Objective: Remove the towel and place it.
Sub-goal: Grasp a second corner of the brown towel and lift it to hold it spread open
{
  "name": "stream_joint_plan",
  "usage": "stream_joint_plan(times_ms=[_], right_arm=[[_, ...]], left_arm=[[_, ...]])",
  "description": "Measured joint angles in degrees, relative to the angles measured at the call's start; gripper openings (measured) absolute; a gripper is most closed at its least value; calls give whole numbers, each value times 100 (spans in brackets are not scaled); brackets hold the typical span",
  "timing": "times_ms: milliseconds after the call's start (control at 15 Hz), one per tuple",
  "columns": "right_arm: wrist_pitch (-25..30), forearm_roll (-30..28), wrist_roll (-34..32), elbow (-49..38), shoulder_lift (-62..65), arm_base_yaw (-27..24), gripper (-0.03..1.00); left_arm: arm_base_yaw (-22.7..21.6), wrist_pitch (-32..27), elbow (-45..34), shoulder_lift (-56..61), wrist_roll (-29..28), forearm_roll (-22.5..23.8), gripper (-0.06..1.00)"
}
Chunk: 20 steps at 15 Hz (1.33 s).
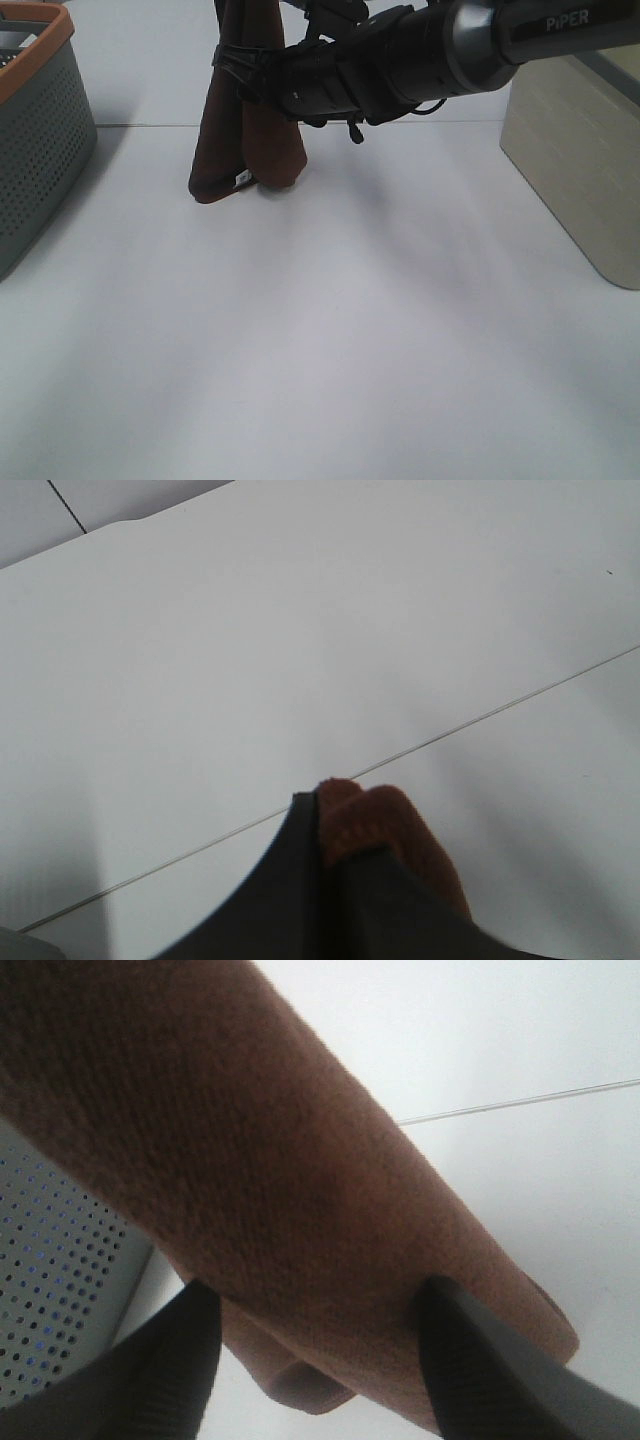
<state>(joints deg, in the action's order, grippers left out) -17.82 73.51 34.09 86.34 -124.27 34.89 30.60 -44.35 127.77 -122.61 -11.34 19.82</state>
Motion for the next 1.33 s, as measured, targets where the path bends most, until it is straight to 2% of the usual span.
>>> stream_joint_plan(times_ms=[533,867,1067,1200,1333], right_arm=[[-34,-229,-281,315,-659,0,51],[-57,-235,-281,647,-1215,0,58],[-372,-235,-281,659,-1461,0,58],[-481,-235,-281,739,-1473,0,57],[-504,-235,-281,802,-1473,0,50]], left_arm=[[0,0,0,0,17,0,0],[0,0,0,0,218,0,0],[0,0,0,0,309,0,0],[0,0,0,0,367,0,0],[0,0,0,0,395,0,0]])
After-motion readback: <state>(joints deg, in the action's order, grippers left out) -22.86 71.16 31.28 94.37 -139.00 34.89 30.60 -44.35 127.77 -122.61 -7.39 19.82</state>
